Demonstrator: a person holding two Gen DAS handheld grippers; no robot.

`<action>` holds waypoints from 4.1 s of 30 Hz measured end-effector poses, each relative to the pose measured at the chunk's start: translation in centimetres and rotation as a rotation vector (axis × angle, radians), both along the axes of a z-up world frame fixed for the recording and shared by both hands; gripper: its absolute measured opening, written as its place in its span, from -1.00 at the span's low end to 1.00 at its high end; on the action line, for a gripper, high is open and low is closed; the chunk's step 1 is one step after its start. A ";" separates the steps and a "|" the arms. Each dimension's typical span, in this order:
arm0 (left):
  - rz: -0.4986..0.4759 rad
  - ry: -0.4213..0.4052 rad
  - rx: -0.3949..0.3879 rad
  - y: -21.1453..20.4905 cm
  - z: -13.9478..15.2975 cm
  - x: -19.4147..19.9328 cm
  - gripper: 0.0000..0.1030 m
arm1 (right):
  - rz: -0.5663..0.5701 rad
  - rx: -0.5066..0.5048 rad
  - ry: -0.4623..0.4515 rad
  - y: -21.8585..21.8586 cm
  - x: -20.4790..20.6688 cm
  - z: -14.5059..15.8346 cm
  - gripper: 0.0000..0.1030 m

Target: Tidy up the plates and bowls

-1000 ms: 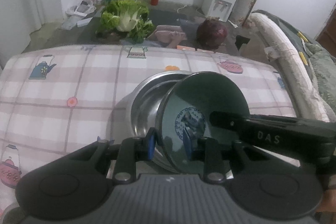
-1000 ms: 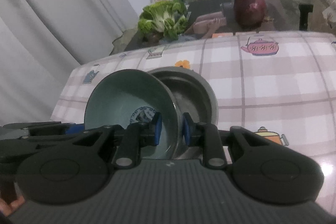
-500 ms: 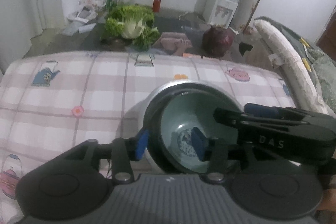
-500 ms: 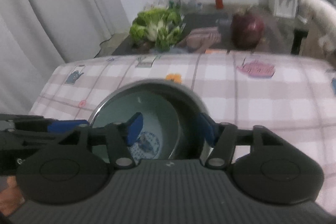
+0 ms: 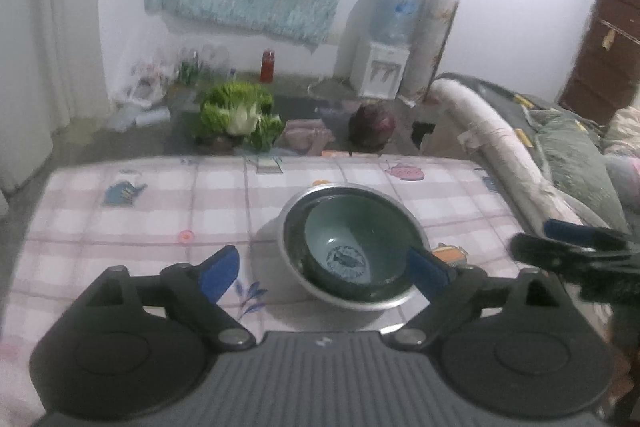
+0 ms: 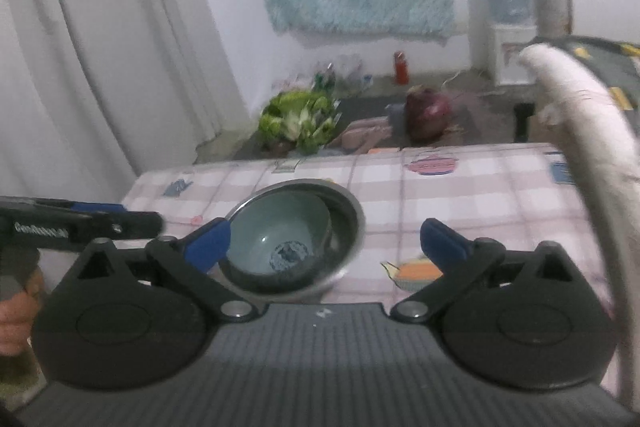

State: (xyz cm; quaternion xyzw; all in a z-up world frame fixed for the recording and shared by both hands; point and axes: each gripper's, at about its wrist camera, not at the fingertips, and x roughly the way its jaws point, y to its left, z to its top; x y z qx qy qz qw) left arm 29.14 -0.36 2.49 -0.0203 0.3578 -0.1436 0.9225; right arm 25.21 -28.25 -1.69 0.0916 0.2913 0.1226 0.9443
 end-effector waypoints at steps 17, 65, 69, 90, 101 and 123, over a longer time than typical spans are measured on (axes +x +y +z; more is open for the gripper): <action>0.141 -0.017 -0.005 6.9 -1.2 -17.9 0.92 | -0.277 -0.239 -0.058 2.9 -18.9 0.6 0.98; 0.337 0.015 0.120 15.0 -8.2 -19.2 0.36 | 0.128 0.270 0.195 17.9 -17.0 -7.8 0.10; 0.353 0.060 0.136 15.7 -9.6 -17.3 0.30 | 0.080 0.249 0.226 18.1 -15.2 -9.6 -0.10; 0.316 0.148 0.072 16.0 -10.7 -17.8 -0.67 | 0.137 0.141 0.234 19.4 -14.1 -10.5 -0.73; 0.203 0.209 0.014 13.5 -10.4 -23.9 -0.67 | 0.178 0.106 0.265 15.1 -21.3 -10.5 -0.71; 0.141 0.199 0.060 9.6 -11.0 -24.7 -0.24 | 0.015 0.120 0.183 9.2 -24.1 -11.1 -0.66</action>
